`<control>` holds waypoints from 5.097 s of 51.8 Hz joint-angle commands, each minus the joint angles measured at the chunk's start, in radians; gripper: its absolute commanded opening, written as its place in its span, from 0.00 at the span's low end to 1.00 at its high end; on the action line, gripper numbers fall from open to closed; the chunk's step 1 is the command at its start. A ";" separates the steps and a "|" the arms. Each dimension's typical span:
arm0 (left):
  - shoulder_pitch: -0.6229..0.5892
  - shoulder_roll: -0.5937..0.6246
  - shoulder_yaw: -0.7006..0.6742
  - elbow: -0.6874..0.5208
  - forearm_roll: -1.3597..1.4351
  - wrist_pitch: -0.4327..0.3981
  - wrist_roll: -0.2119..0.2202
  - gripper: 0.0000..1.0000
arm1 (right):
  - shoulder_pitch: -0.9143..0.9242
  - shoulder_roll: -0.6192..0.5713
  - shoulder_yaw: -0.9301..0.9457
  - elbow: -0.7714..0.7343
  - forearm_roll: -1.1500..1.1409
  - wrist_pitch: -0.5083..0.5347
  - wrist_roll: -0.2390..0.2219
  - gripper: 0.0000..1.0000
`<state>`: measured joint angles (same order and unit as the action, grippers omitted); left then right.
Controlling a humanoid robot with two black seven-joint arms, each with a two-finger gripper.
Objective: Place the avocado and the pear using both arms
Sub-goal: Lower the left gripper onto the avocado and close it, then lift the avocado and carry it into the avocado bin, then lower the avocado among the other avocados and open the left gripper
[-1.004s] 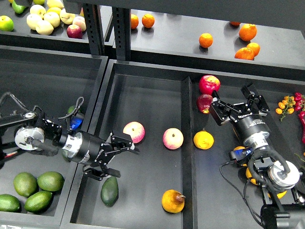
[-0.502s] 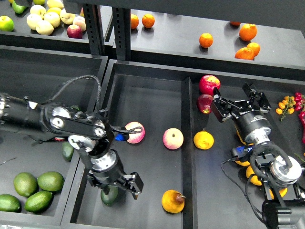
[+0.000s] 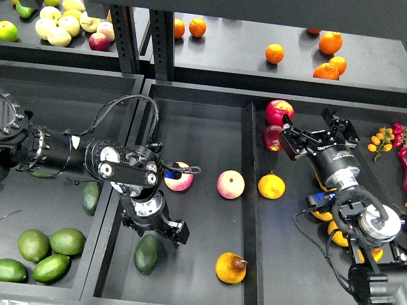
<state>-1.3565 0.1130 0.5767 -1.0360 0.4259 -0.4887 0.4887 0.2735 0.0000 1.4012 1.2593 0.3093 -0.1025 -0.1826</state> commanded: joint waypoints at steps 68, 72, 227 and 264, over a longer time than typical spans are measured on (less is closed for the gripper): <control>0.162 -0.113 0.045 0.229 0.036 0.000 0.000 0.99 | 0.035 0.000 -0.011 0.000 0.070 0.010 0.000 1.00; 0.162 -0.113 0.045 0.232 0.036 0.000 0.000 0.97 | 0.035 0.000 -0.011 0.002 0.073 0.012 0.000 1.00; 0.034 0.396 -0.179 0.300 -0.087 0.000 0.000 0.11 | 0.001 0.000 0.025 0.049 0.082 0.078 0.002 1.00; 0.247 0.376 -0.319 0.462 -0.030 0.000 0.000 0.16 | 0.000 0.000 0.039 0.054 0.082 0.079 0.000 1.00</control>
<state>-1.1292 0.5114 0.2659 -0.5985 0.3846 -0.4886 0.4887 0.2730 0.0000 1.4393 1.3130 0.3912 -0.0241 -0.1814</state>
